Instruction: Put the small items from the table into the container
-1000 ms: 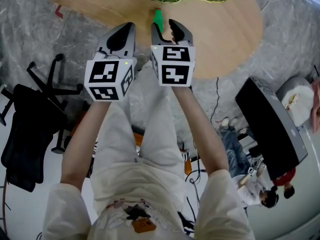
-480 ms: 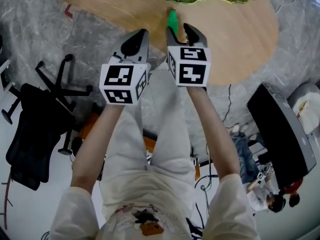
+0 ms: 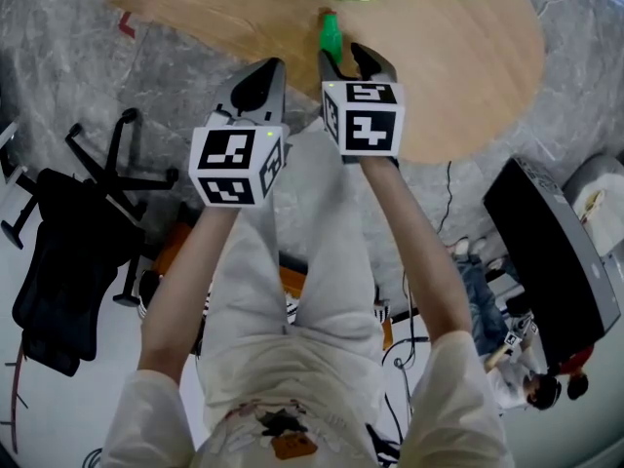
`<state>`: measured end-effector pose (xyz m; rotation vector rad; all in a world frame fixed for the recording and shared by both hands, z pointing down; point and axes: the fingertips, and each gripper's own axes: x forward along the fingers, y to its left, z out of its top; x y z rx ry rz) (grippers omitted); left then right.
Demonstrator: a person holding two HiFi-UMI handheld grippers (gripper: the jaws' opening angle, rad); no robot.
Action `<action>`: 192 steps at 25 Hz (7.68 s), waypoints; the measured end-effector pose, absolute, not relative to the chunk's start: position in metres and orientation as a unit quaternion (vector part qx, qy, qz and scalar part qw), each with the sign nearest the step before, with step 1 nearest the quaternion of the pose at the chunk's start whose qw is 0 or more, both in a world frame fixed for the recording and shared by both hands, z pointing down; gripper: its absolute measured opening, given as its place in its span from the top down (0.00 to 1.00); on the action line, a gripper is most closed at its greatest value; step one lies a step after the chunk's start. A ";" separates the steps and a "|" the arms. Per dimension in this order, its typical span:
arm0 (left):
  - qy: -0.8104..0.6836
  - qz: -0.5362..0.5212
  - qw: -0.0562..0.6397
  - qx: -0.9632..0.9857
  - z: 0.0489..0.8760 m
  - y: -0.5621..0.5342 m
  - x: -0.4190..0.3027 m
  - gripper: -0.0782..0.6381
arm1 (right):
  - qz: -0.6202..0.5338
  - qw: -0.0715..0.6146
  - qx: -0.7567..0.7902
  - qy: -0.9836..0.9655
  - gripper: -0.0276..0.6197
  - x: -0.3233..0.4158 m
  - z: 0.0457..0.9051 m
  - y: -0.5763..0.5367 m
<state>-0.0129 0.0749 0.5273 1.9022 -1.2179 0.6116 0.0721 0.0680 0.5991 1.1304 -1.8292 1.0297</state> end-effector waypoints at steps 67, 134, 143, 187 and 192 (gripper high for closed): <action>-0.460 0.209 0.341 0.793 0.380 0.063 0.044 0.90 | 0.343 0.301 0.469 -0.756 0.73 0.108 0.406 0.056; -0.471 0.189 0.357 0.784 0.387 -0.021 0.072 0.90 | 0.298 0.295 0.510 -0.751 0.73 0.142 0.419 -0.076; -0.464 0.197 0.364 0.784 0.393 -0.023 0.067 0.90 | 0.304 0.297 0.515 -0.744 0.73 0.139 0.420 -0.080; -0.452 0.172 0.311 0.818 0.254 0.023 0.072 0.90 | 0.231 0.216 0.532 -0.785 0.95 0.153 0.259 0.016; -0.439 0.161 0.296 0.833 0.206 0.038 0.081 0.90 | 0.228 0.198 0.529 -0.793 0.95 0.151 0.211 0.039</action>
